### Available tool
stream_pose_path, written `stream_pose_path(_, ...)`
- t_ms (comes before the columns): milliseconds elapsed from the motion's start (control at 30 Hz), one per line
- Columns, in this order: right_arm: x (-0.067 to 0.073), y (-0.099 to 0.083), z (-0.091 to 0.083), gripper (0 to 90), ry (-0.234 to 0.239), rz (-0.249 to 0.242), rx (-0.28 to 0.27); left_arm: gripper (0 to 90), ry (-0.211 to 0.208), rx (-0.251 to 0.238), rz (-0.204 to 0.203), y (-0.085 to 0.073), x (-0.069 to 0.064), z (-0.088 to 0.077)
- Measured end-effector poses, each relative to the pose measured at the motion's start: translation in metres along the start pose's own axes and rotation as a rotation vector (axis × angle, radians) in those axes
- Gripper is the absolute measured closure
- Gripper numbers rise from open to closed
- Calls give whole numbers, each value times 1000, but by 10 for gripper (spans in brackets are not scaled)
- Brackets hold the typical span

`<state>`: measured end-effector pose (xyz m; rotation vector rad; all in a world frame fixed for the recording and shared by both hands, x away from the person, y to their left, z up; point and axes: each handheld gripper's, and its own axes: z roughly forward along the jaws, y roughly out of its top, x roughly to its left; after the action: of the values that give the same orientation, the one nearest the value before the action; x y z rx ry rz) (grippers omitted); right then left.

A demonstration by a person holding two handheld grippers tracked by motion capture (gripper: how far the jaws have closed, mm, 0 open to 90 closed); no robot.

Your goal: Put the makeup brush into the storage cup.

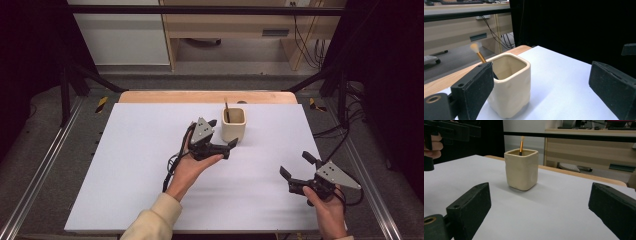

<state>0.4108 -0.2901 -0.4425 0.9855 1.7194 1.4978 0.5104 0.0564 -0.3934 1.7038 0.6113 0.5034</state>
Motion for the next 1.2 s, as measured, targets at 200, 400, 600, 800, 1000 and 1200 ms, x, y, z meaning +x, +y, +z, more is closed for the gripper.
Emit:
stream_pose_path(200,1,0,0,47,2,-8,1,51,2,-9,-4,1,5,-13)
stream_pose_path(400,1,0,0,47,2,-7,3,44,0,-6,-2,2,7,-24)
stream_pose_path(600,1,0,0,47,2,-10,2,43,-4,2,8,1,7,-35)
stream_pose_path(800,3,1,0,47,4,-16,2,39,-15,15,15,-2,6,-46)
stream_pose_path(1000,2,0,0,46,1,-15,1,38,-30,16,32,0,3,-57)
stream_pose_path(1200,3,0,0,47,3,-16,7,38,-33,22,51,0,1,-69)
